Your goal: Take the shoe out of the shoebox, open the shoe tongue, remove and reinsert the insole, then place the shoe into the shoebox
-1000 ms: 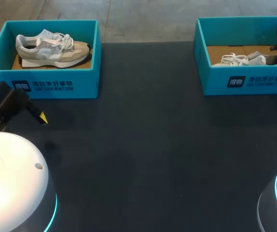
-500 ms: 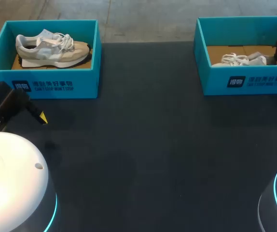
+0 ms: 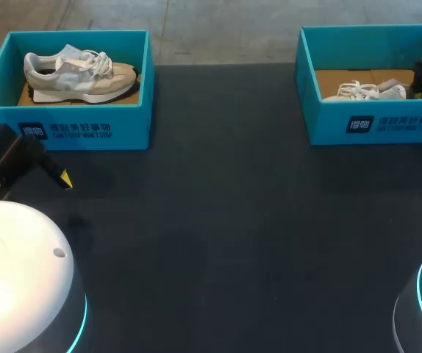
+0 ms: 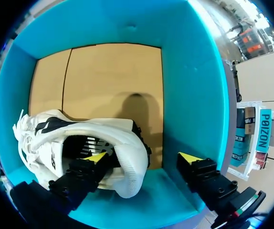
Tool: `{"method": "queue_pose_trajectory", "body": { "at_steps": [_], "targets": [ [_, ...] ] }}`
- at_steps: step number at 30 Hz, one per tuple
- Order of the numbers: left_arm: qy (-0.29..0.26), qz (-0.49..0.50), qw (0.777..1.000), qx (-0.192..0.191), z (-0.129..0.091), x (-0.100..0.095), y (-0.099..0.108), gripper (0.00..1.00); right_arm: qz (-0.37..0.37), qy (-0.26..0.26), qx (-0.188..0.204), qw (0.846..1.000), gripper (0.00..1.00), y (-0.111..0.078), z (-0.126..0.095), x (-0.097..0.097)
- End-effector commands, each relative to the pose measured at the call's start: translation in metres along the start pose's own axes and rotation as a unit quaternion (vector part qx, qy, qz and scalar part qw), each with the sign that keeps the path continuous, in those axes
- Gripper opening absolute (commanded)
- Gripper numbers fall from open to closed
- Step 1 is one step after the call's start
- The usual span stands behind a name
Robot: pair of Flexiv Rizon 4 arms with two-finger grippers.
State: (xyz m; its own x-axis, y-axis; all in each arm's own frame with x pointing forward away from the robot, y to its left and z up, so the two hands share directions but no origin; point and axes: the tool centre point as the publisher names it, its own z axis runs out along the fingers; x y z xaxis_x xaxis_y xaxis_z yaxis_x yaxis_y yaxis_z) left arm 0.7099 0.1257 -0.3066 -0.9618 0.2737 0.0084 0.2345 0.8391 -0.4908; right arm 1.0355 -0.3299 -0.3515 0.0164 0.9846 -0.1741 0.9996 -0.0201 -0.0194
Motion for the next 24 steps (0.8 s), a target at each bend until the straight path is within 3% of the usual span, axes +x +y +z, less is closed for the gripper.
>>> {"method": "queue_pose_trajectory", "body": {
  "at_steps": [1,10,24],
  "targets": [
    [0.000,0.000,1.000,-0.001,0.000,0.001,0.000,1.00,0.001,-0.002,-0.003,1.000,1.00,-0.003,-0.005,0.002],
    [0.000,0.000,1.000,-0.001,0.000,0.001,0.000,1.00,0.004,-0.006,-0.016,1.000,1.00,-0.005,-0.035,0.004],
    [0.000,0.000,1.000,-0.001,0.000,0.001,0.000,1.00,0.010,-0.001,-0.023,1.000,1.00,-0.014,-0.114,0.006]
  ]
}}
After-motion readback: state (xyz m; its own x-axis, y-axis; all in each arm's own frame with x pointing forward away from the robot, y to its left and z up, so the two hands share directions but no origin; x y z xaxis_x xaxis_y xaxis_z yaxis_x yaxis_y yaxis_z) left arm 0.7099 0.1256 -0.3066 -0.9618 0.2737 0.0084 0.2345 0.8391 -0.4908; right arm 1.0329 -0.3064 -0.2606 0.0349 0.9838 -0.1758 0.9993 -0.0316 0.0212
